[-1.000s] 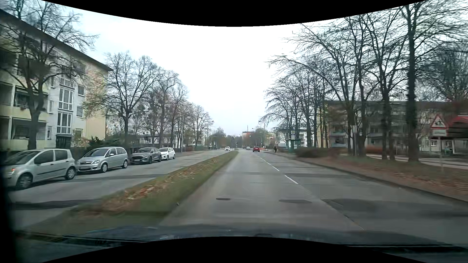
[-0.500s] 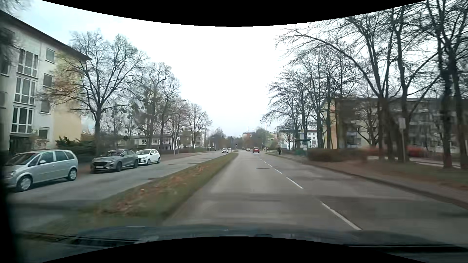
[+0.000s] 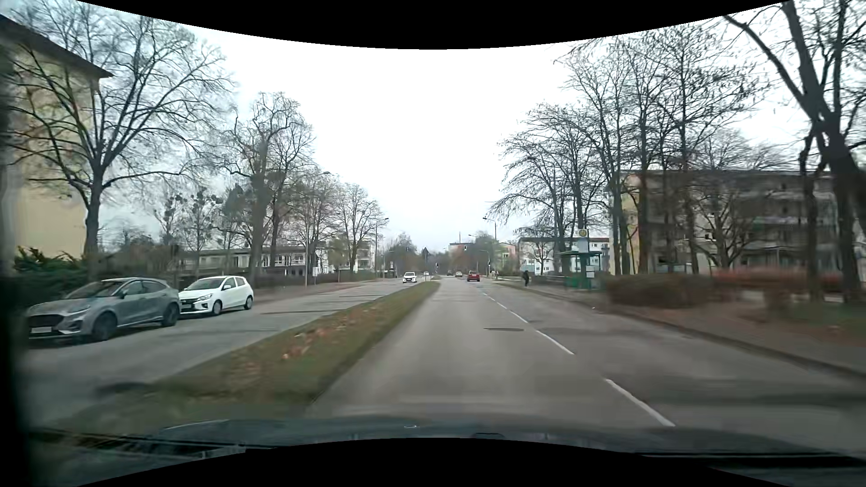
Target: Follow the waypoints while adhering to traffic rules and regulations
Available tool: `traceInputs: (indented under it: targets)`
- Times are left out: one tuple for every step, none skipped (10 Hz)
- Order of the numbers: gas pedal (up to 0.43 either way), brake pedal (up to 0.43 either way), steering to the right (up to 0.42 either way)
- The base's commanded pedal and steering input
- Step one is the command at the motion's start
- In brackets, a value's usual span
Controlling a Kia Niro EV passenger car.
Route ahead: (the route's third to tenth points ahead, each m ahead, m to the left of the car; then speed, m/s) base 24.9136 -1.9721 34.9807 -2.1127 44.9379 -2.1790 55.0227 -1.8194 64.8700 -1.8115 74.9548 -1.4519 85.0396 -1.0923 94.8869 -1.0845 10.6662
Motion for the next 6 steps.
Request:
traceInputs:
  targets:
    - [0.169, 0.0, -0.002]
    - [0.177, 0.0, -0.002]
    - [0.189, 0.0, -0.002]
    - [0.189, 0.0, -0.002]
    - [0.197, 0.0, -0.002]
    - [0.197, 0.0, -0.002]
